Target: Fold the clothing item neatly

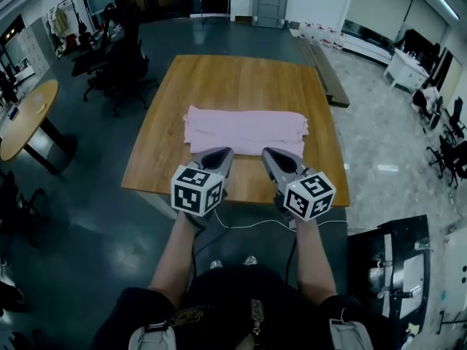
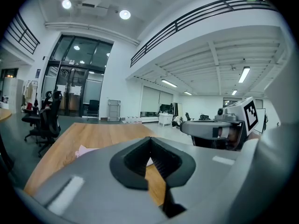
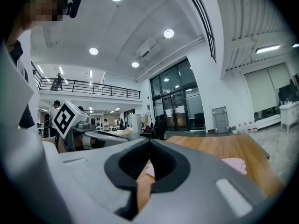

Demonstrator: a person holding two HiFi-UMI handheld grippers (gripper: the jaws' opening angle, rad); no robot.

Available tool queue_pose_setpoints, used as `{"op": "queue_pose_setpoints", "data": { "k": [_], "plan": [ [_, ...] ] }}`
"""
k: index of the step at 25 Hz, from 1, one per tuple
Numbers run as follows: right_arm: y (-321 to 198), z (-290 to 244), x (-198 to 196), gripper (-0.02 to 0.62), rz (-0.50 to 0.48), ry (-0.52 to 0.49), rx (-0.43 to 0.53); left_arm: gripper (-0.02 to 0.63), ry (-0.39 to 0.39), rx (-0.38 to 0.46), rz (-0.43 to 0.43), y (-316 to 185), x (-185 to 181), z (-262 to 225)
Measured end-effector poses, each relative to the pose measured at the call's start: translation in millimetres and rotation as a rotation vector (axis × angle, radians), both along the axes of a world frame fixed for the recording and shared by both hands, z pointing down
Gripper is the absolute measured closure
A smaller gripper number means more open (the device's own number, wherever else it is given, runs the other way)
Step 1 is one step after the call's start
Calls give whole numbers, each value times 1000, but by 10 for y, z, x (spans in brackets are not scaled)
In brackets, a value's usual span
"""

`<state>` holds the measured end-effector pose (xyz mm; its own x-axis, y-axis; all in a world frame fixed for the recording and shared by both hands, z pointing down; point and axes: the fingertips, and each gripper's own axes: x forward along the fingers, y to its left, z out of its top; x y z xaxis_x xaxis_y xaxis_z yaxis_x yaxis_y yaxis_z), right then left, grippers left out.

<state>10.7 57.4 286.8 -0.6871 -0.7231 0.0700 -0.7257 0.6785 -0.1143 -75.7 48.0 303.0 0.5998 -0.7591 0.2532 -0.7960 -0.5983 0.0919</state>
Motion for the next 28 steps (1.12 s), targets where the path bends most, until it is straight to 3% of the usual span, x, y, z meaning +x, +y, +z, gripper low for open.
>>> {"op": "queue_pose_setpoints", "data": {
  "k": [9,28],
  "plan": [
    [88,-136,-150,594,30,10,29,598,22,25,38,67,-105,-97],
    [143,-231,-125,594,29,-7,39,598,0,46,87,118,44,-188]
  ]
}}
